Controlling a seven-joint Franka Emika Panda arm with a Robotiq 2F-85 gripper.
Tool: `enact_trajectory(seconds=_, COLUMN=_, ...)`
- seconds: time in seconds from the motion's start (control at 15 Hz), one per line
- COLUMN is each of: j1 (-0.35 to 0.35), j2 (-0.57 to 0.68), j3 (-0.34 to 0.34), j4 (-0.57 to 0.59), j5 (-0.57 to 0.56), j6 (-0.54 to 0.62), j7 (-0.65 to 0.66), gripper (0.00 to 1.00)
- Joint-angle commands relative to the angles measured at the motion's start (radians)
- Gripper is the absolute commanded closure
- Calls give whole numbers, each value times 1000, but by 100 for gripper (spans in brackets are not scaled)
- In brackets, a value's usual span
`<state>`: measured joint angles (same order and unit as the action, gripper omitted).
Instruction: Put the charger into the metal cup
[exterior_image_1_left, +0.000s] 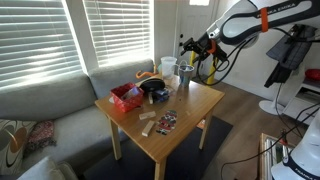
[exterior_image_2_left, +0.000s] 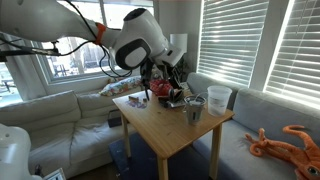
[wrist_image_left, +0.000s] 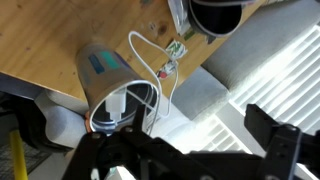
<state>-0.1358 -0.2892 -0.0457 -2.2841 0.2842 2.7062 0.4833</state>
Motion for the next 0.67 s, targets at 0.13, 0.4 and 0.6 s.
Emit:
enact_trajectory(seconds=0.13, j1=-9, j2=-277, j3=18, j4=-107, j5=-73, j6=-445, j7=-16, gripper=0)
enact_trajectory(seconds=0.4, j1=-1, j2=-350, j3=-16, j4=-86, j5=-74, j6=-687, j7=-99, gripper=0)
enact_trajectory(seconds=0.6, j1=-17, j2=-335, j3=2, j4=-71, j5=-69, j6=-676, j7=-79, gripper=0)
